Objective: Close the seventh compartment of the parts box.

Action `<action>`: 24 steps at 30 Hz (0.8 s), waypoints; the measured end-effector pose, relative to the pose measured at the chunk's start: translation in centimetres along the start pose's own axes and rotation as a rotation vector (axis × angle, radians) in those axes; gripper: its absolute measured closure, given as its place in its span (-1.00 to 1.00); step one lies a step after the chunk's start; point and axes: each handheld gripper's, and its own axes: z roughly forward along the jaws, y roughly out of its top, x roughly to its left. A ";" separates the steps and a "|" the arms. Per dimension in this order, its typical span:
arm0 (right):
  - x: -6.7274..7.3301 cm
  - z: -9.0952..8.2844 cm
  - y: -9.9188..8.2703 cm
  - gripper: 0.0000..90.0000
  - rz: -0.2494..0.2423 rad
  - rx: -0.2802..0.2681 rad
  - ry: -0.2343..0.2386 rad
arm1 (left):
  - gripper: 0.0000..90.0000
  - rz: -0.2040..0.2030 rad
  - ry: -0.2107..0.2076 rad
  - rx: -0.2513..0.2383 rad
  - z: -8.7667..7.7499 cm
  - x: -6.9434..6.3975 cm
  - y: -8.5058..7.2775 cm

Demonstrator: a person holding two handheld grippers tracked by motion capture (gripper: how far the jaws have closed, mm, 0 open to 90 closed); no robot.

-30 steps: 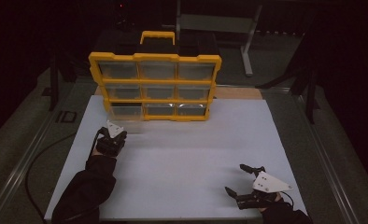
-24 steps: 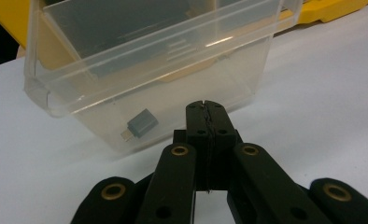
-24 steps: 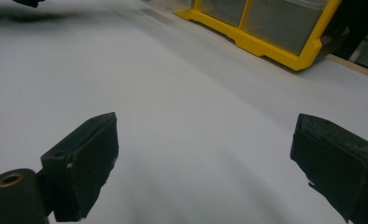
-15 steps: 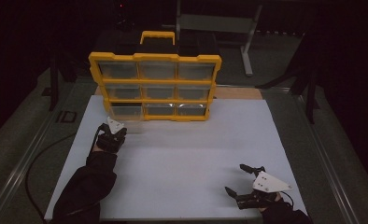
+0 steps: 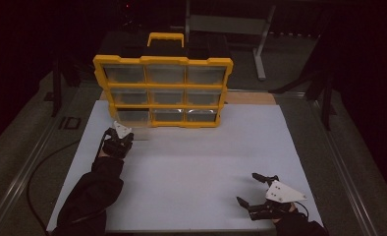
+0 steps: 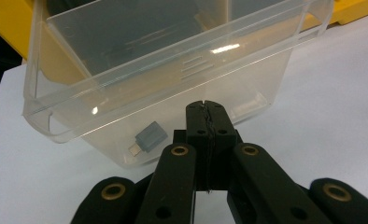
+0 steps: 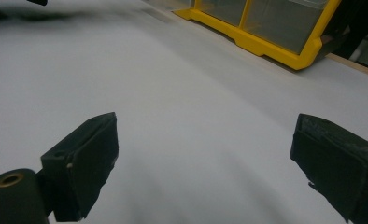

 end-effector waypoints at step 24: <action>0.0 0.0 0.0 -0.83 -0.004 0.003 -0.001 | 0.99 -0.012 0.015 0.000 0.6 0.6 0.9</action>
